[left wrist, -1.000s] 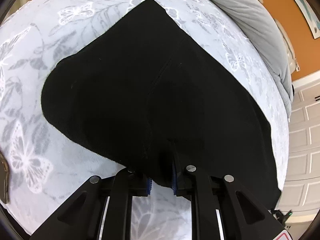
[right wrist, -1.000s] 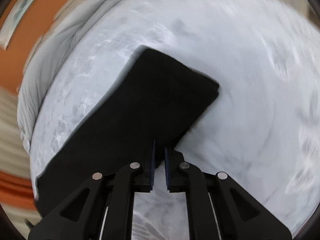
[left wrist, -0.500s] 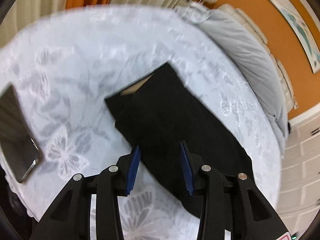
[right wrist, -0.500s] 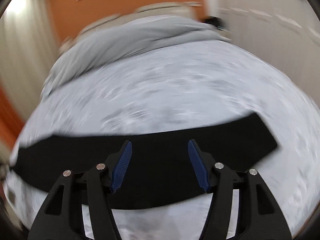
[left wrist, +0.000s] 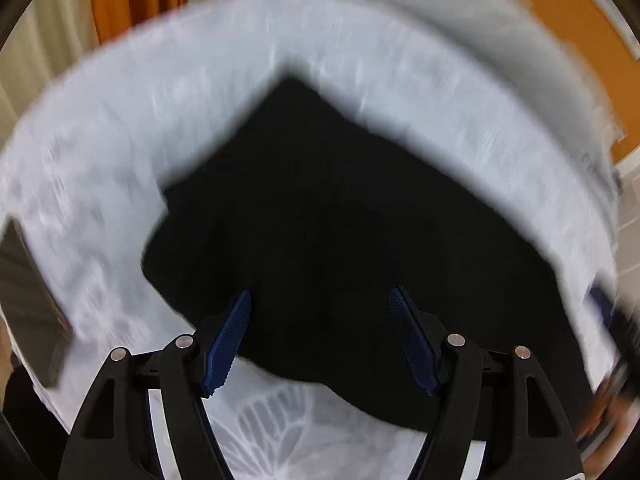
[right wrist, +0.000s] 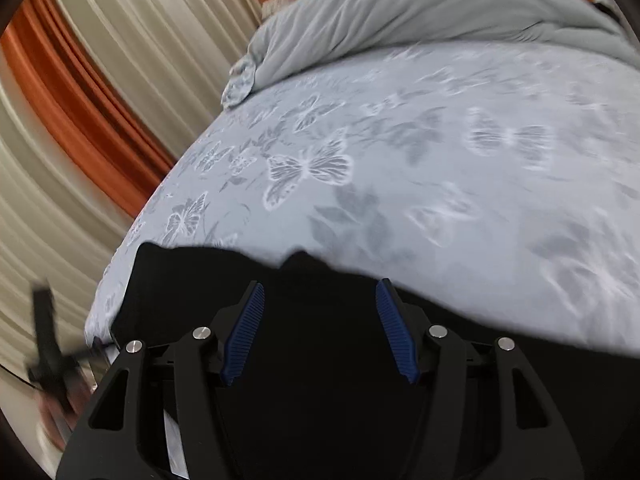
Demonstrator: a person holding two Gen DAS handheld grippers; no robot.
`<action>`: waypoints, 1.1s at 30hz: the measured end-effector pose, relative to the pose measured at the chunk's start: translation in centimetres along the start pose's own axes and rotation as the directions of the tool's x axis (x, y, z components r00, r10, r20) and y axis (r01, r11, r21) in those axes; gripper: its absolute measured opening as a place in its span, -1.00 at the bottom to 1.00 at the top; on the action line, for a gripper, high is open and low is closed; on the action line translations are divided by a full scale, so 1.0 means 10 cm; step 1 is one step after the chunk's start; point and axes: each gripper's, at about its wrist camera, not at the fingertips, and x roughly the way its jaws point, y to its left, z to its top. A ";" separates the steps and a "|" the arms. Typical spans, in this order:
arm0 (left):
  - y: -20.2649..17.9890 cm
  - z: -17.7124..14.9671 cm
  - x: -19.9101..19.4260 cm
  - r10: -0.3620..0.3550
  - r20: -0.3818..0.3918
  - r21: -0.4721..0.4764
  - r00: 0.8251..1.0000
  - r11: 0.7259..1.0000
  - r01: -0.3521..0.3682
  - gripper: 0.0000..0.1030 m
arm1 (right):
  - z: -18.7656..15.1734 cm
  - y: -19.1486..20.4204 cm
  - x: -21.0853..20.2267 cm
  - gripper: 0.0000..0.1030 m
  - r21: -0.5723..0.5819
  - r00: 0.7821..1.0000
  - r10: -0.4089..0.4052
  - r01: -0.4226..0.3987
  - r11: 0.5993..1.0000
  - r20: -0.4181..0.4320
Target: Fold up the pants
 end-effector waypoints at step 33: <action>-0.02 0.16 -0.22 0.119 0.258 0.114 0.959 0.982 -0.153 0.62 | 0.12 -0.20 0.39 0.17 0.005 0.989 0.142 -0.143 0.990 0.028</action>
